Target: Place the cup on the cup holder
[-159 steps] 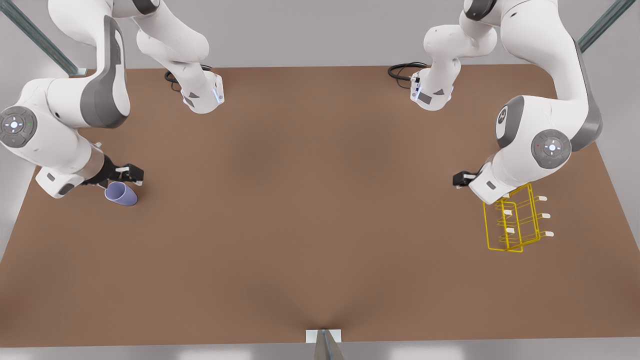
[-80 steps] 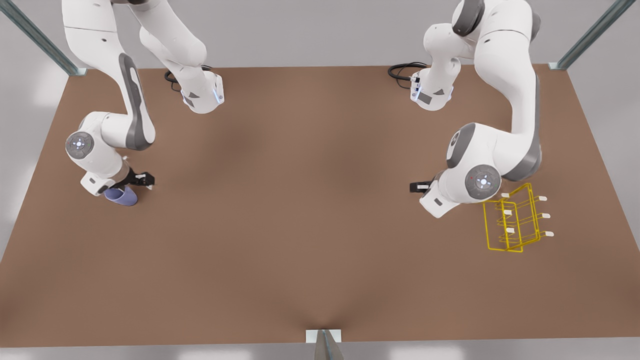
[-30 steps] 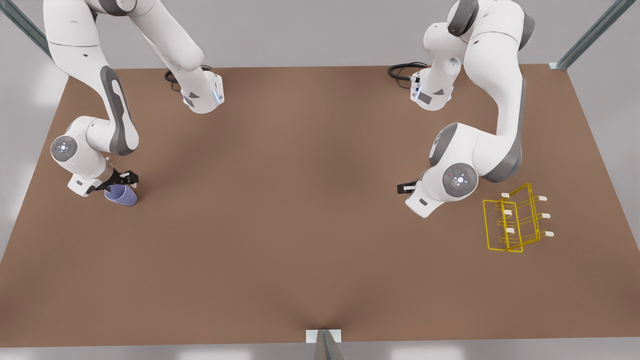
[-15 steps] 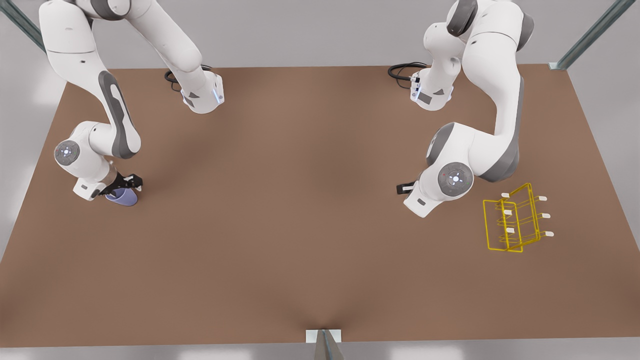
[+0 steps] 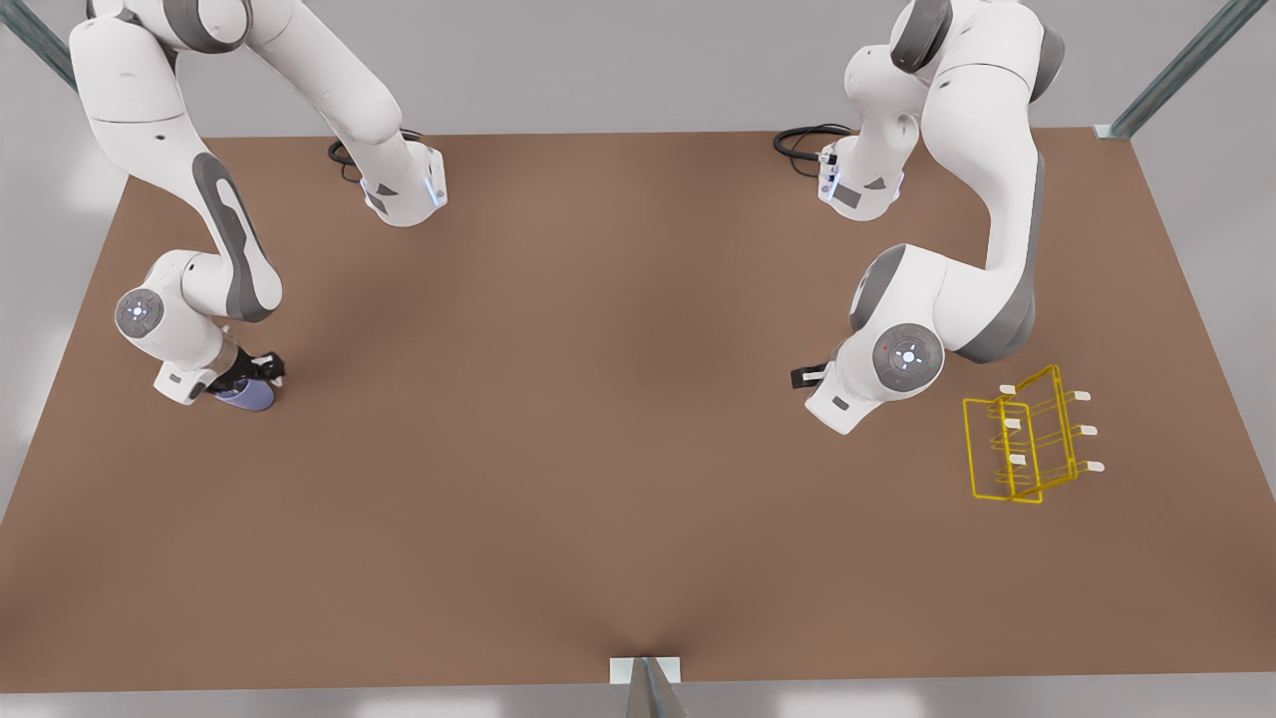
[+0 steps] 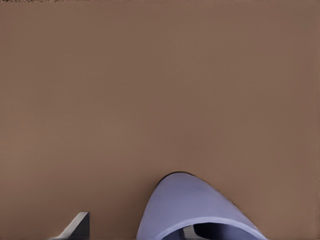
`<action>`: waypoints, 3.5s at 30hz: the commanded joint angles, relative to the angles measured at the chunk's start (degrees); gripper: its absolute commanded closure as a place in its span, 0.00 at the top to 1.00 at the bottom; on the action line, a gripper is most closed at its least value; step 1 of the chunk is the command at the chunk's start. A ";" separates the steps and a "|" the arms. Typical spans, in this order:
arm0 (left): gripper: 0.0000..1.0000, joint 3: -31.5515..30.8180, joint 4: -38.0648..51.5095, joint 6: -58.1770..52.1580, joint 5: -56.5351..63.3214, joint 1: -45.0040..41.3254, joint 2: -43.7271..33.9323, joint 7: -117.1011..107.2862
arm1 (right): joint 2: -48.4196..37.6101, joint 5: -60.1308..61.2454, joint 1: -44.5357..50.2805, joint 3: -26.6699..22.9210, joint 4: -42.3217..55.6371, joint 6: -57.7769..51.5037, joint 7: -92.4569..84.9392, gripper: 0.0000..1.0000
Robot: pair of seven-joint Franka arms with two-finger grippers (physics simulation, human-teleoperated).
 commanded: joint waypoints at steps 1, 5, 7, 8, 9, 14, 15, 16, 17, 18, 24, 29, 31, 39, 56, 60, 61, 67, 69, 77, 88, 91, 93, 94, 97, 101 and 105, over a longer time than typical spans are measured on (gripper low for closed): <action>1.00 -0.02 0.03 -0.03 0.07 0.00 -0.07 -0.49 | -0.22 -0.41 0.07 0.02 0.07 0.17 -0.60 0.21; 1.00 -0.02 0.03 -0.03 0.07 0.00 -0.07 -0.49 | -0.22 -0.33 0.07 0.10 0.07 0.26 -0.60 0.21; 1.00 -0.02 0.03 -0.03 0.07 0.00 -0.07 -0.49 | -0.22 -0.33 -0.02 0.10 0.07 0.35 -0.60 0.21; 1.00 -0.02 0.03 -0.03 0.07 0.00 -0.07 -0.49 | -0.13 -0.33 0.07 0.02 0.07 0.44 -0.60 0.21; 1.00 -0.02 0.03 -0.03 0.07 0.00 -0.07 -0.49 | -0.22 -0.33 -0.02 0.10 0.07 0.44 -0.51 0.21; 1.00 -0.02 0.03 -0.03 0.42 -0.61 0.37 -0.93 | -1.89 -0.15 0.07 1.25 0.60 -2.28 -0.07 0.21; 1.00 -0.02 0.11 -0.03 0.33 -0.61 0.63 -0.93 | -3.38 0.38 -0.02 2.48 1.13 -4.48 0.02 0.21; 1.00 -0.02 0.11 -0.20 0.33 -0.44 0.37 -0.93 | -4.79 2.31 0.16 4.50 2.27 -7.82 0.81 0.21; 1.00 -0.02 0.11 -0.12 0.33 -0.61 0.46 -1.02 | -6.02 3.45 0.77 5.64 2.97 -10.02 1.42 0.21; 1.00 -0.02 0.11 -0.12 0.33 -1.31 0.72 -1.54 | -7.33 4.68 1.04 7.48 3.85 -12.48 1.77 0.21; 1.00 -0.02 0.11 -0.12 0.42 -1.32 0.63 -2.25 | -1.98 13.03 19.14 12.32 20.29 -25.05 21.72 0.21; 1.00 -0.02 0.11 -0.12 0.42 -1.41 0.72 -2.25 | 4.35 22.70 44.80 -5.61 30.40 -24.79 25.68 0.21; 1.00 0.07 0.03 -0.12 0.42 -1.41 0.72 -2.25 | 5.84 27.79 49.38 -7.63 32.42 -23.56 27.09 0.21; 1.00 -0.02 0.03 -0.03 0.42 -1.49 0.81 -2.95 | 17.45 42.30 51.40 -3.94 39.10 -14.77 26.39 0.21; 1.00 0.25 8.19 16.85 -9.33 -2.46 9.15 -66.39 | 36.61 54.87 52.72 15.75 47.89 1.93 23.04 0.21; 1.00 0.86 8.90 23.35 -12.50 -1.23 9.42 -94.26 | 40.56 54.78 55.97 15.75 51.05 5.18 23.04 0.21; 1.00 1.21 8.90 22.65 -12.50 -0.61 9.07 -97.43 | 41.09 54.69 56.32 15.75 51.66 5.27 23.04 0.21; 1.00 1.13 8.55 22.21 -5.82 -5.36 11.27 -98.67 | 44.16 54.17 58.43 15.57 53.77 6.85 22.87 0.21; 1.00 1.13 8.46 23.97 -5.56 -5.71 11.35 -98.75 | 45.92 54.08 60.10 15.40 55.97 6.94 22.96 0.21; 1.00 1.13 7.67 26.16 -1.78 -8.44 14.08 -104.38 | 47.07 50.74 59.57 15.40 56.15 6.15 23.31 1.00; 1.00 1.21 5.04 32.84 -1.51 -12.48 17.24 -112.03 | 47.07 45.82 57.03 15.22 54.39 5.01 24.10 1.00; 1.00 1.13 5.12 32.84 -1.42 -13.18 18.30 -112.64 | 46.98 44.24 54.74 15.84 52.99 4.57 24.10 1.00; 1.00 1.21 5.04 32.84 -1.34 -13.71 18.74 -112.82 | 46.98 42.48 51.93 17.76 50.88 4.57 24.01 1.00; 1.00 1.21 5.04 33.72 -1.25 -13.88 19.09 -112.82 | 46.89 41.25 49.56 19.17 49.21 4.74 24.01 1.00; 1.00 1.21 5.04 34.86 0.33 -14.06 19.53 -113.08 | 46.01 37.29 41.82 23.39 42.35 4.65 24.10 1.00; 1.00 1.21 1.61 39.87 5.25 -15.29 20.06 -120.11 | 41.27 34.83 30.92 26.64 32.86 2.81 24.27 1.00; 1.00 1.21 1.26 39.96 5.61 -16.96 22.08 -120.20 | 25.80 34.39 20.03 26.38 22.76 -3.61 23.93 1.00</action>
